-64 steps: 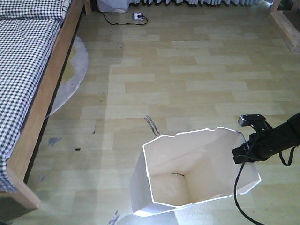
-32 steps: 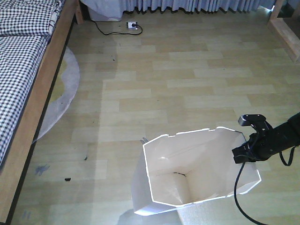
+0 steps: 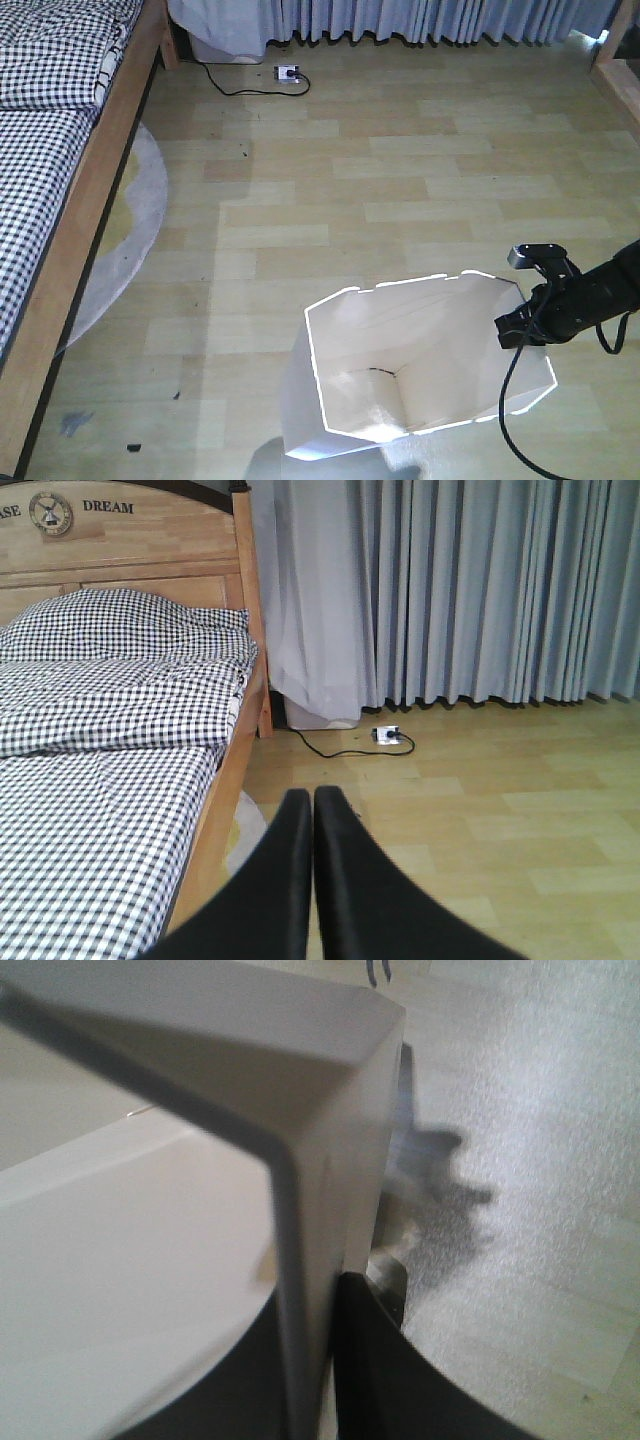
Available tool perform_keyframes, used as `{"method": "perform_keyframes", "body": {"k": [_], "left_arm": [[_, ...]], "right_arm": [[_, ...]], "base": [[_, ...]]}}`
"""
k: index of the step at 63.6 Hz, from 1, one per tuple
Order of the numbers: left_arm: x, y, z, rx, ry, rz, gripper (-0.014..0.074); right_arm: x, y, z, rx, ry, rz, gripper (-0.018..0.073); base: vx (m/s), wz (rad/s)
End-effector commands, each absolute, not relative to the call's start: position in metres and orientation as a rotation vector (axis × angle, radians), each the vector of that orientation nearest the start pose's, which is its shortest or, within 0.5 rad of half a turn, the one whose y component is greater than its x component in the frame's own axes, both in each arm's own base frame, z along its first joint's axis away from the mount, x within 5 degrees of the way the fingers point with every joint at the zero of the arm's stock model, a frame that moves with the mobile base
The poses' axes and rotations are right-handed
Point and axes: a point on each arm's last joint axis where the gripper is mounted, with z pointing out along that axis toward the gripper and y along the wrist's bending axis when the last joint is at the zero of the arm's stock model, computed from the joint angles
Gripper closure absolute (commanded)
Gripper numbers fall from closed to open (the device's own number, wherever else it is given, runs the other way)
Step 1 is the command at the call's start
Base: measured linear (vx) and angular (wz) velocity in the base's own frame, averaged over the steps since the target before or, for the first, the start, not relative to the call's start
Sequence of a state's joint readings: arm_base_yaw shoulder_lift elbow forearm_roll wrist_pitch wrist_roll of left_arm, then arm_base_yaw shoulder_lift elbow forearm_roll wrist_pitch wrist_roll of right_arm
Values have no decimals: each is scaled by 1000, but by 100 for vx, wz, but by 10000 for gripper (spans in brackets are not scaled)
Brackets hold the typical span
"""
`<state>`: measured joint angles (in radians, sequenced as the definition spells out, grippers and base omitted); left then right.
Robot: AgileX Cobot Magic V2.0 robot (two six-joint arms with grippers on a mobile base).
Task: Move trash bin to bedside with robot
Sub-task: 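Carry the bin in the right gripper while driving beside the bed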
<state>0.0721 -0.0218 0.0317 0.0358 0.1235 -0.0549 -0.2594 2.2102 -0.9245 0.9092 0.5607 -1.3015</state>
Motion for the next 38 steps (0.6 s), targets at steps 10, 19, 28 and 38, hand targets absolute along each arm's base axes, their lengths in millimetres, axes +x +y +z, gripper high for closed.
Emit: {"method": "perform_keyframes", "body": {"k": [10,19,28,38], "left_arm": [[54,4,208,-73,1513,36,603],[54,4,208,-73,1513,36,603],[54,4,208,-73,1513,36,603],[54,4,208,-73,1513,36,603]], "right_arm": [[317,-33,48,-274,2818,799,564],[317,-33,48,-274,2818,799,564],[317,-33,48,-274,2818,800,564],[317,-33,48,-274,2818,800,564]], "base": [[35,3],[35,2],[36,-1],[37,-3]]}}
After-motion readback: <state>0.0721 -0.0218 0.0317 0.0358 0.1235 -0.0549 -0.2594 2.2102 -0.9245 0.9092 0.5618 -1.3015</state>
